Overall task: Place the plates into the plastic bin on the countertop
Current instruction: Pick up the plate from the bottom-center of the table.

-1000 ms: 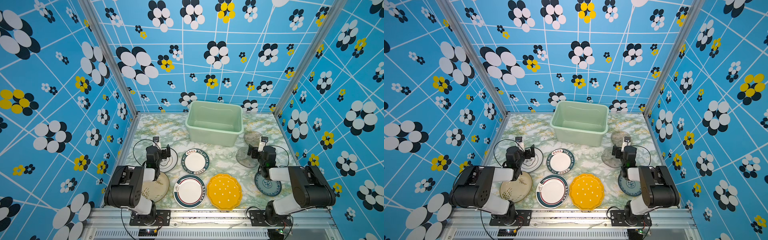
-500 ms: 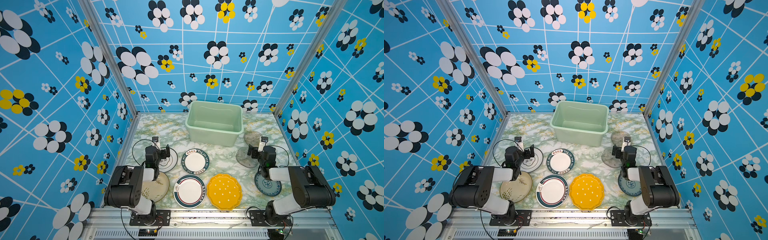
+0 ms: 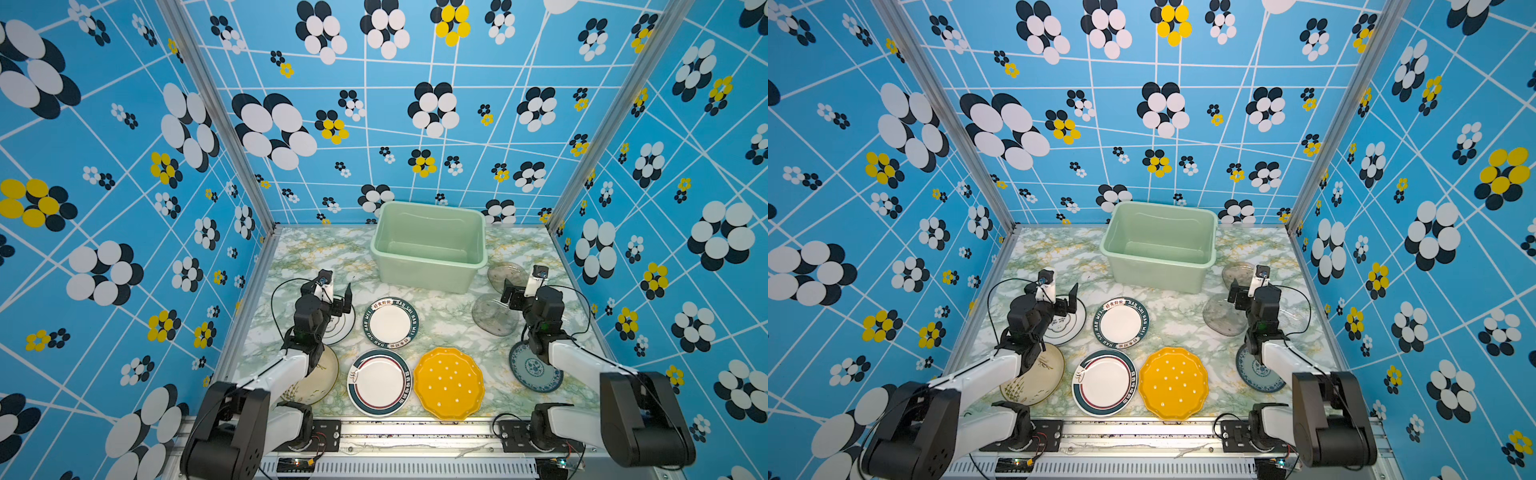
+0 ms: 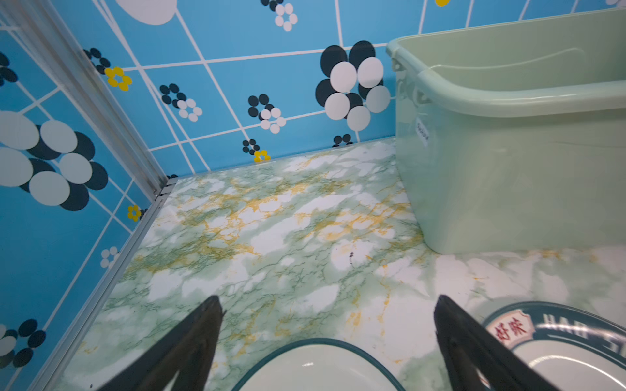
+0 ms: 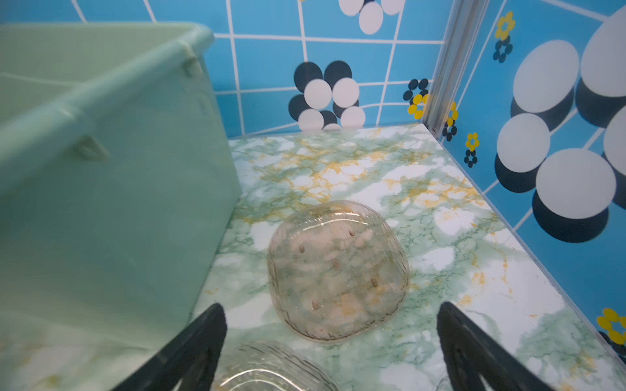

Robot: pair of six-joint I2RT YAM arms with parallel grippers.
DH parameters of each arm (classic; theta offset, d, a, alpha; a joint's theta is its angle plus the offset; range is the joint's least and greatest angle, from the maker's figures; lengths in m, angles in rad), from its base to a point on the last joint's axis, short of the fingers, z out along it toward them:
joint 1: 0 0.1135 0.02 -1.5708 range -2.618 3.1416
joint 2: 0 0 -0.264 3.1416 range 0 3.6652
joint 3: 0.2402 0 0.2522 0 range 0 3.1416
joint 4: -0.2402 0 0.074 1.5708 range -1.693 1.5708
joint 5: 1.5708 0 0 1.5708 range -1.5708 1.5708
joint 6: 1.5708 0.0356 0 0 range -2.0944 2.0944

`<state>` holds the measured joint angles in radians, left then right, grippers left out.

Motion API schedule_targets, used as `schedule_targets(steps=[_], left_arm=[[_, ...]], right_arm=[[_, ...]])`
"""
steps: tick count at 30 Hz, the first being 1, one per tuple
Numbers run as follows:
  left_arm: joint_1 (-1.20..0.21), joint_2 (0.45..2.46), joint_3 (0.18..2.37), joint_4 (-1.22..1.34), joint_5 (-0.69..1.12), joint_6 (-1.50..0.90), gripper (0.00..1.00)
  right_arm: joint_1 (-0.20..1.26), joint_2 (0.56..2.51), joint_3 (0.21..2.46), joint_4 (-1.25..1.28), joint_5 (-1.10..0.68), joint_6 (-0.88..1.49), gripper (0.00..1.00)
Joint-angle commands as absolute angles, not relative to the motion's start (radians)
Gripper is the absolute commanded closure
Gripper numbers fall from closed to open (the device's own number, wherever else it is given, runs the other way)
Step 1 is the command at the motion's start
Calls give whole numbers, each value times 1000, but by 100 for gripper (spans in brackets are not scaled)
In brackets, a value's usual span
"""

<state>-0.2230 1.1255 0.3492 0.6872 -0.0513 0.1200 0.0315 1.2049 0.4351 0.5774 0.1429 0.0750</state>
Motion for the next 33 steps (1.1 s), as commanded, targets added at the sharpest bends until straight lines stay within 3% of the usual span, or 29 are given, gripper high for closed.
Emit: schedule_targets(steps=[1,3,6,11,16,18,20,26,33], left_arm=[[-322,951,476,326,-161,131,1],[-374,870,653,-22,-450,-211,1],[-376,819,895,-575,-677,-608,1],[-259,811,967,-698,-324,-636,1],[-26,885,905,-752,93,-879,1],[47,884,821,-619,305,-874,2],[51,848,762,-551,331,-893,13],[-11,846,794,-626,368,-858,7],[-368,1010,954,-856,301,-700,7]], right_arm=[[38,1031,597,164,92,385,1],[35,941,738,-233,164,671,1],[34,865,784,-340,-3,658,1],[34,853,883,-609,-178,690,6],[35,837,912,-900,-258,635,1],[37,823,880,-971,-299,617,1],[37,814,844,-1005,-369,605,2],[57,779,701,-1027,-502,578,5],[180,823,550,-921,-549,595,12]])
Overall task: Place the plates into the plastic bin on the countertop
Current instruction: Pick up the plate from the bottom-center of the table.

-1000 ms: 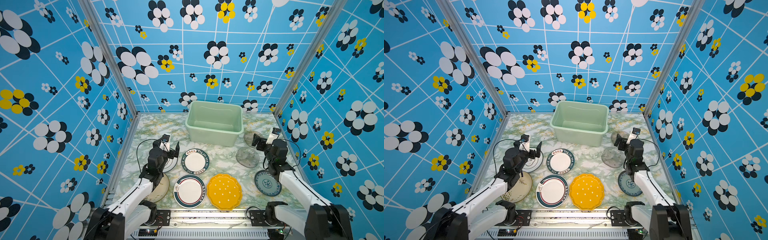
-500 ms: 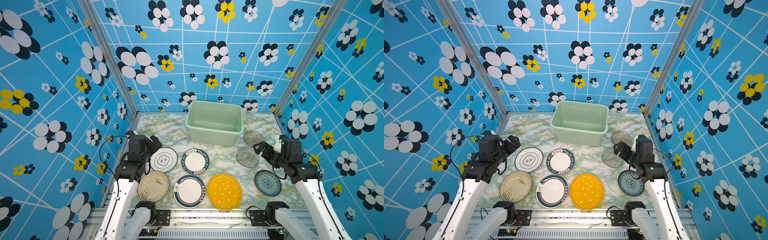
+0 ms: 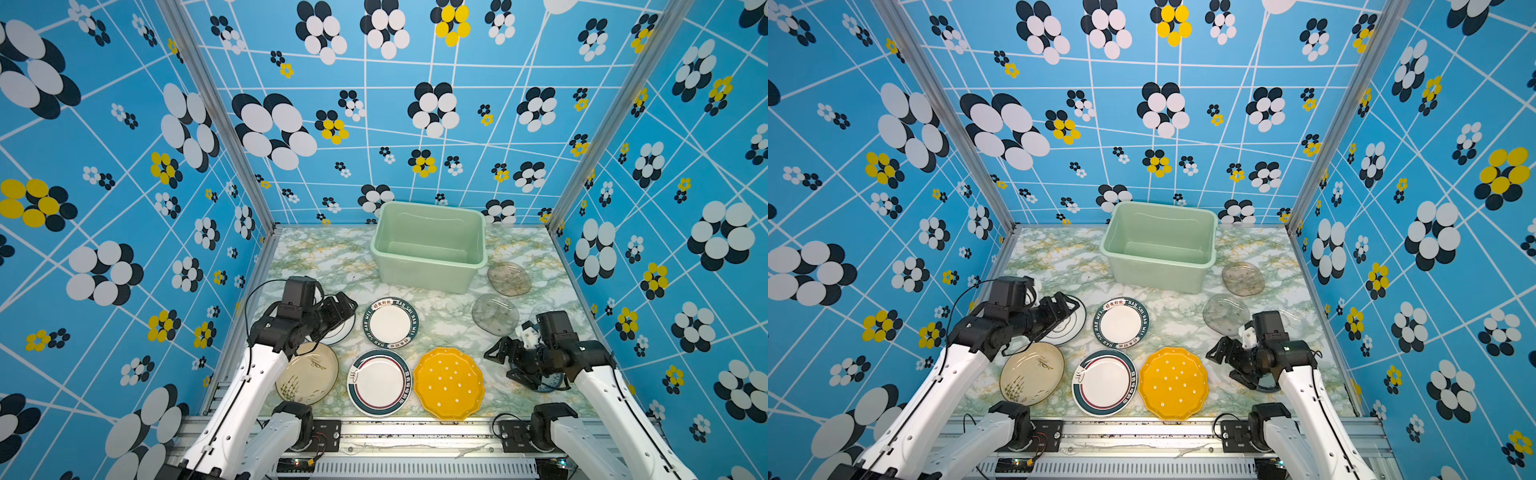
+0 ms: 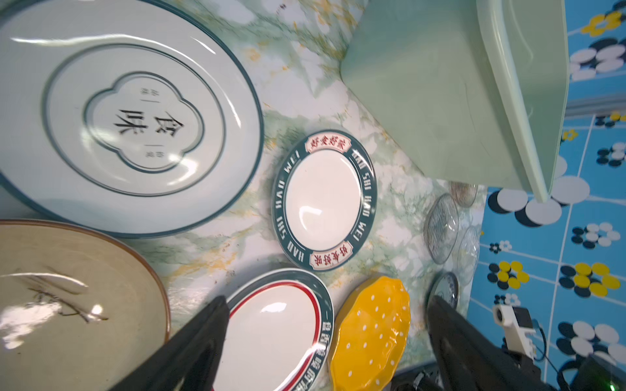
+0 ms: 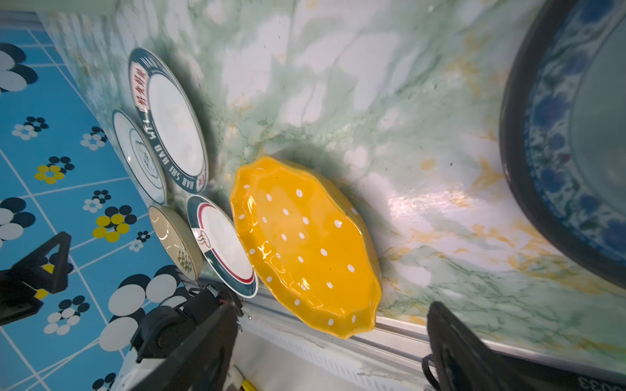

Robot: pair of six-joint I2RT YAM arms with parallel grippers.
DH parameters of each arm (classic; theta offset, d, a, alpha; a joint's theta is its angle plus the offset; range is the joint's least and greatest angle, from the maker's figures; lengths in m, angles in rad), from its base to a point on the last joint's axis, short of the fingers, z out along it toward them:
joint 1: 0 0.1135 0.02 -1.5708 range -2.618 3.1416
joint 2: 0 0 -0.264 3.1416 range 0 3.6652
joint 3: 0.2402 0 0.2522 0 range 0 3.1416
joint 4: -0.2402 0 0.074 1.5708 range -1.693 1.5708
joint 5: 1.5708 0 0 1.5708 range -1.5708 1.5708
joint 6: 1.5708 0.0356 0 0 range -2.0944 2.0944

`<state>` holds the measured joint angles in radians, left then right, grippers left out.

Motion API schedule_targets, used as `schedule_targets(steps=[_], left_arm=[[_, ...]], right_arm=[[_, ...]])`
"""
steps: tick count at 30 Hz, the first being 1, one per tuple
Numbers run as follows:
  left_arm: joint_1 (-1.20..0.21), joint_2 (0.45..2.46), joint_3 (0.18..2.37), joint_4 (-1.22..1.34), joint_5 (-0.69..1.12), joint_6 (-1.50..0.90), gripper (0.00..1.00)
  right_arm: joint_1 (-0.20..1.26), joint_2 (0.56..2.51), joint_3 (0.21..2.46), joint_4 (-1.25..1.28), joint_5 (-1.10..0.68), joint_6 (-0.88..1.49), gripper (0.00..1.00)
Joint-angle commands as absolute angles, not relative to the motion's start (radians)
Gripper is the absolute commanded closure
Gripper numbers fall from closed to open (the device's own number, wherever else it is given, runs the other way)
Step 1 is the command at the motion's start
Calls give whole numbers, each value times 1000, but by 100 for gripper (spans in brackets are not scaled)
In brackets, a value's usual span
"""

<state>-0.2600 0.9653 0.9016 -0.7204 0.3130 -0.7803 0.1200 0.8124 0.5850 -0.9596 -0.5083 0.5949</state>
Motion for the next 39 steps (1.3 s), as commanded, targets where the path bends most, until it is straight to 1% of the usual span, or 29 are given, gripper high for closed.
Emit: schedule_targets(steps=[1,5,8,10,15,18,22,28,31,35,39], left_arm=[[-403,1026,959,-863,299,-695,7],[-543,1092,987,-876,296,-679,8],[-637,1138,1033,-889,257,-657,8],[-688,1176,1066,-893,243,-642,8],[-815,1278,1139,-889,214,-608,9],[-864,1333,1171,-888,201,-604,10],[-898,1371,1189,-867,209,-618,10],[-900,1375,1194,-841,207,-642,10],[-900,1378,1201,-843,198,-646,10],[-901,1392,1217,-858,188,-646,10],[-901,1403,1228,-868,176,-650,10]], right_arm=[[200,830,535,-900,-539,606,12],[287,877,490,-816,-485,650,18],[349,920,490,-788,-403,662,21],[370,948,490,-752,-383,673,25],[409,1049,503,-670,-324,669,37],[413,1108,513,-646,-310,660,46],[420,1155,500,-581,-307,662,54],[422,1216,481,-497,-319,658,68],[422,1230,472,-481,-318,655,75],[422,1231,464,-473,-311,647,81],[422,1235,467,-484,-295,634,90]])
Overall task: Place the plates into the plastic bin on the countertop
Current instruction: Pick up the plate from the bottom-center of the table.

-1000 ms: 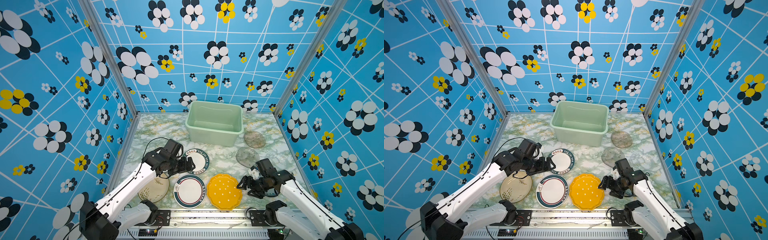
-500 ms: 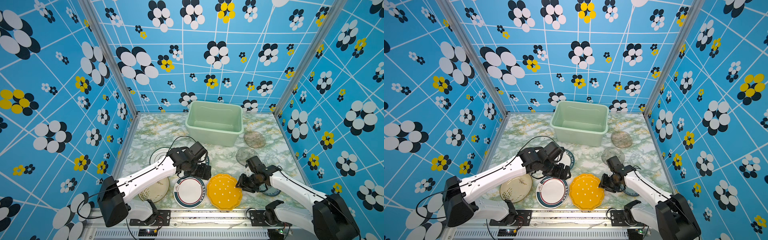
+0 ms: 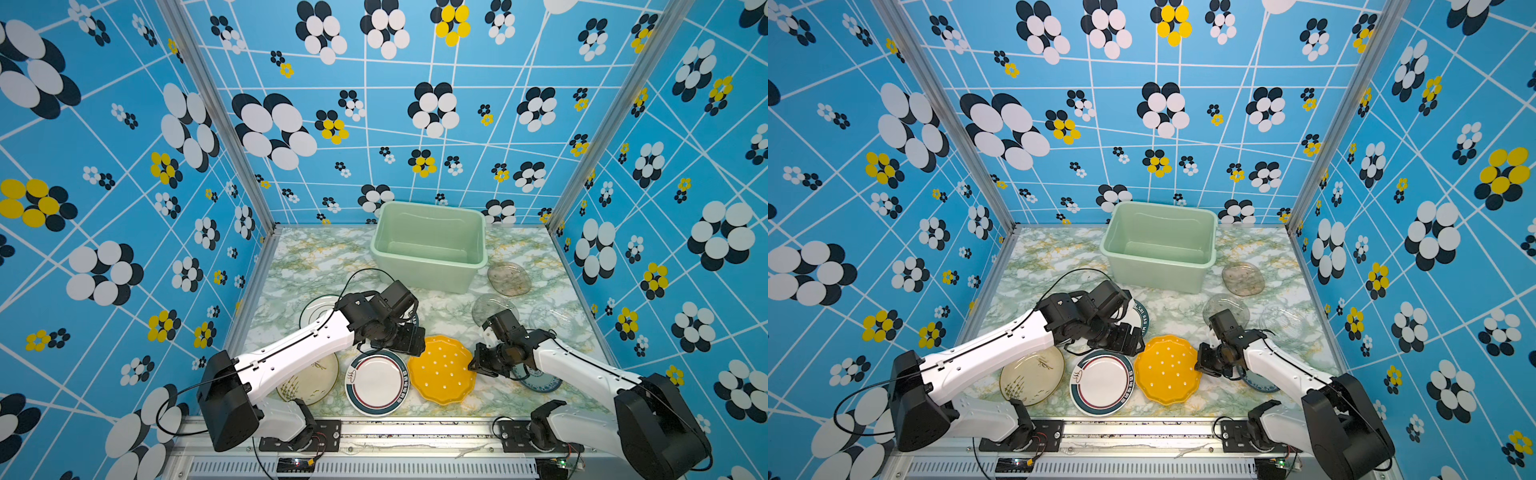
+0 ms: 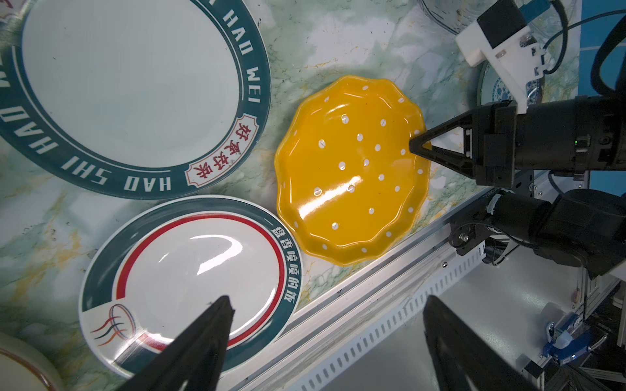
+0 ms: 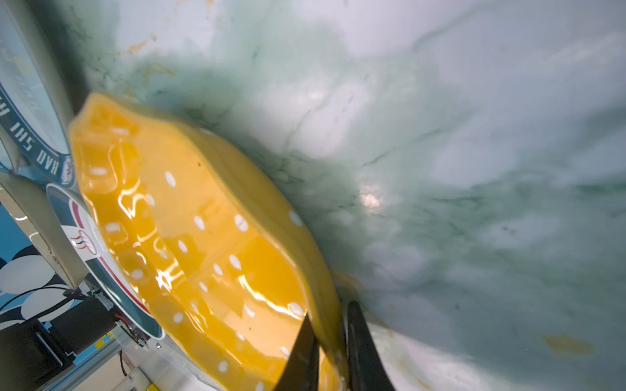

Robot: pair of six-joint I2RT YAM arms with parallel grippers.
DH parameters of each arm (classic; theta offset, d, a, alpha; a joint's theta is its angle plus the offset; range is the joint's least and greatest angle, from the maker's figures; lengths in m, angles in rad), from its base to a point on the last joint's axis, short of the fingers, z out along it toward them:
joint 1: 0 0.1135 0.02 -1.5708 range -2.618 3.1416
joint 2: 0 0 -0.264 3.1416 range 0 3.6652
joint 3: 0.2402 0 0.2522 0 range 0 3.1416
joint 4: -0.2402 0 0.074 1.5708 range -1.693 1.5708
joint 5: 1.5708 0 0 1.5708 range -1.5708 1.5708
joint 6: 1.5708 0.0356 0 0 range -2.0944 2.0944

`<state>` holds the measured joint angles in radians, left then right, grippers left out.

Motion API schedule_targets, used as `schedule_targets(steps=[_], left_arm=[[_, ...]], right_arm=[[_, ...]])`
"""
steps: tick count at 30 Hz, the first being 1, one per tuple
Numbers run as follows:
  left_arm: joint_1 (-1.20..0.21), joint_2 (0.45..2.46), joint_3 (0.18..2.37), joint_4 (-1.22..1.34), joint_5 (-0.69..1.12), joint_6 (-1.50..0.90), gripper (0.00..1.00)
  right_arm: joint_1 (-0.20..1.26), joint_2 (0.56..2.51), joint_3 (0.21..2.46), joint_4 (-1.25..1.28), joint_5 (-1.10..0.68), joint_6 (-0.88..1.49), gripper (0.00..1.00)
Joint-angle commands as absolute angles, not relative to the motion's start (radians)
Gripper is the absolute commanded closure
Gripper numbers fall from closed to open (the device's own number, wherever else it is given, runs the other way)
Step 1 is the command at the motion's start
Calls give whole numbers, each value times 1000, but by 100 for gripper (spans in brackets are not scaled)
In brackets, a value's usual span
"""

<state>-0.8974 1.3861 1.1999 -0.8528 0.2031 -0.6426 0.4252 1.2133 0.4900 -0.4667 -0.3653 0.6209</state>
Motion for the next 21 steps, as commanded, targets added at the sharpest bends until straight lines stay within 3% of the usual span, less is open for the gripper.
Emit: schedule_targets(steps=[1,6,21], left_arm=[[-900,1405,1229,-868,174,-651,10],[-899,1411,1232,-863,162,-664,11],[-890,1444,1209,-772,213,-755,11]], right_arm=[[421,1234,467,-487,-291,632,92],[421,1203,470,-519,-265,628,100],[422,983,505,-686,-291,634,100]])
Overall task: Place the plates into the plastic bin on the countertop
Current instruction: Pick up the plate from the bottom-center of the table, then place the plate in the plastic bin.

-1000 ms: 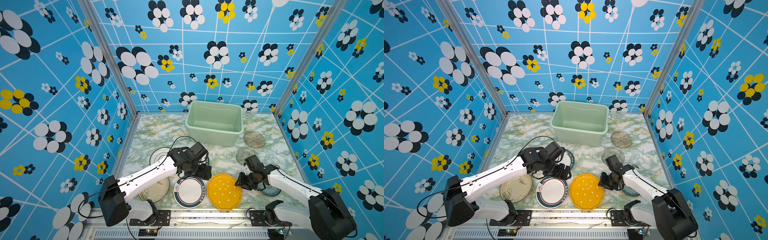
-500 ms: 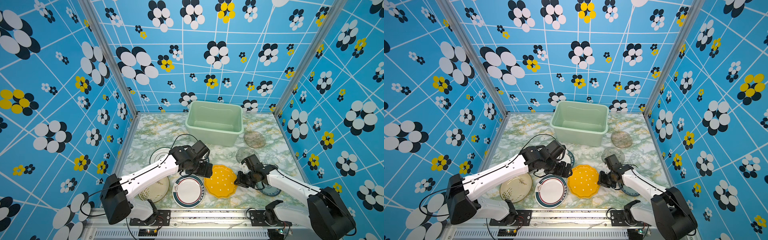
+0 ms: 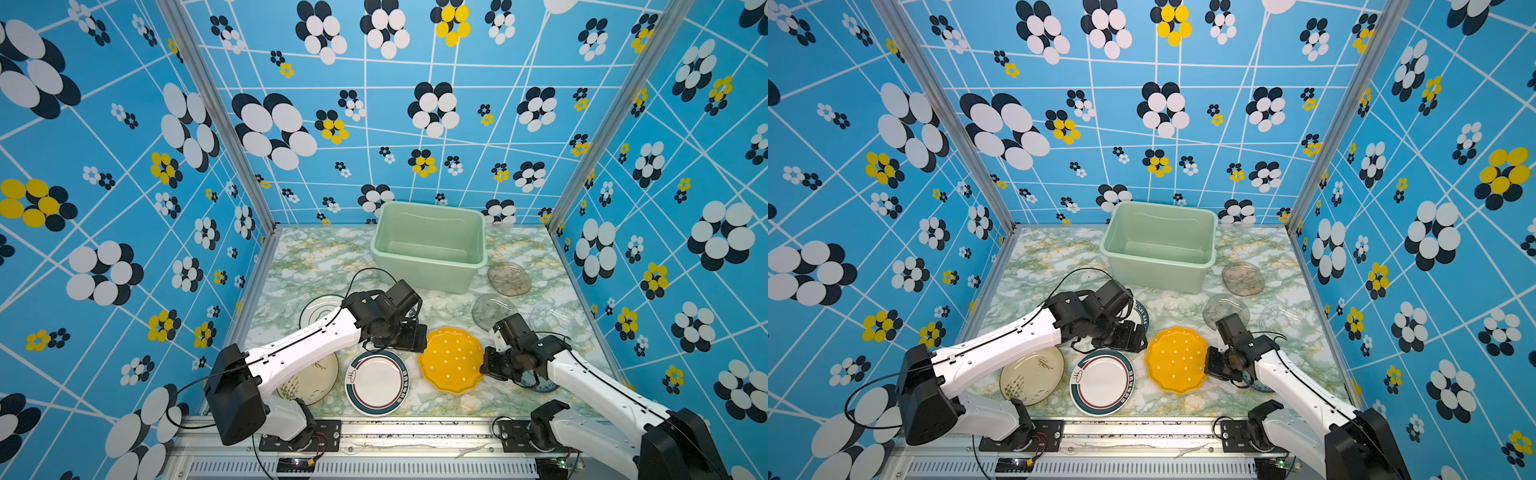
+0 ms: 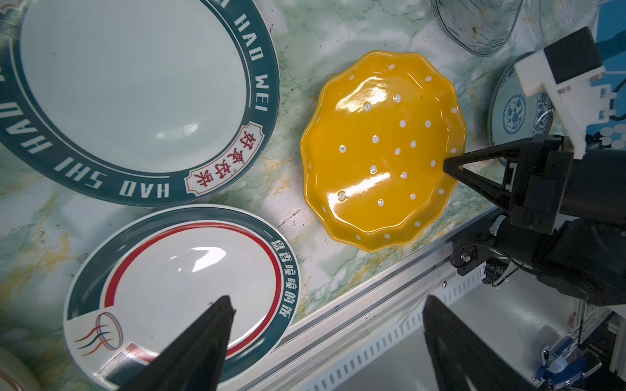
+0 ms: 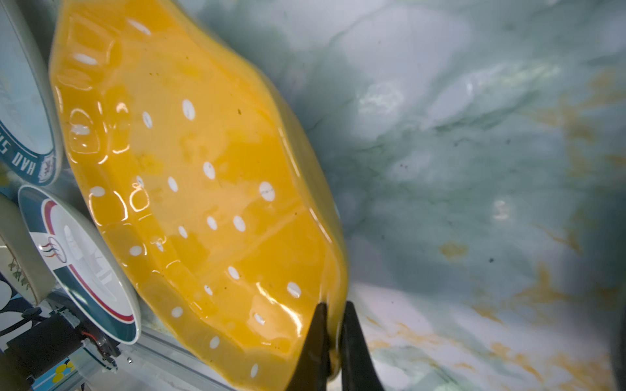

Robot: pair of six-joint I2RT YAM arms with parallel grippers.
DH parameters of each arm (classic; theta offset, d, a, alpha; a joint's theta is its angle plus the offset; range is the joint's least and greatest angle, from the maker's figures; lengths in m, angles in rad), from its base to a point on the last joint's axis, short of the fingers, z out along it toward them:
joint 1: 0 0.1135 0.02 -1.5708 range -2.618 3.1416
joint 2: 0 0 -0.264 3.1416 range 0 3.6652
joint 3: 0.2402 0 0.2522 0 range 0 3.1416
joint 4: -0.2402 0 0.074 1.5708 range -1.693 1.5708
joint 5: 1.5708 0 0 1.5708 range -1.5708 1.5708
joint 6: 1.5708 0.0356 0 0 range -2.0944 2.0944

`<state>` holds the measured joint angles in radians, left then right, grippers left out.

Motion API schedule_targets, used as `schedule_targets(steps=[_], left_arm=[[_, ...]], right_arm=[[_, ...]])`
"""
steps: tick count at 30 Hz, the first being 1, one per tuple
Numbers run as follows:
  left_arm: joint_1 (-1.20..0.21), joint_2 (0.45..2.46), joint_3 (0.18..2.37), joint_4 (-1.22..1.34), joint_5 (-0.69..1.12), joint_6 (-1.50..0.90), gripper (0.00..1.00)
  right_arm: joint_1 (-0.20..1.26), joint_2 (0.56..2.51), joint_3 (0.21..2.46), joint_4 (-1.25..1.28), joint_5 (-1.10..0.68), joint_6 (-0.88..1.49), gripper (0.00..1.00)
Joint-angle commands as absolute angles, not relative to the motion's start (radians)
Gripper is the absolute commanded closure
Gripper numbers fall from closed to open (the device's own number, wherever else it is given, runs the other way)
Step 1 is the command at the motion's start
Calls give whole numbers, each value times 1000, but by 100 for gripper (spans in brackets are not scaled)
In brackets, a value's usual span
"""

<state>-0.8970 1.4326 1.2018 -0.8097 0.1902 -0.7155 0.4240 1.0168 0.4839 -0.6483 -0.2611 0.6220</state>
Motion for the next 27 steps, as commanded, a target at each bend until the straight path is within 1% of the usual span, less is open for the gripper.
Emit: schedule_targets(steps=[1,10,16,22,27], left_arm=[[-889,1448,1202,-761,219,-767,11],[-862,1478,1154,-704,272,-805,14],[-836,1499,1110,-647,324,-827,15],[-825,1544,1116,-632,363,-830,15],[-815,1572,1124,-602,399,-834,18]], right_arm=[[423,975,507,-691,-301,636,100],[422,895,549,-726,-353,660,100],[422,883,606,-752,-360,670,100],[421,873,664,-762,-382,690,100],[420,864,728,-774,-411,703,100]])
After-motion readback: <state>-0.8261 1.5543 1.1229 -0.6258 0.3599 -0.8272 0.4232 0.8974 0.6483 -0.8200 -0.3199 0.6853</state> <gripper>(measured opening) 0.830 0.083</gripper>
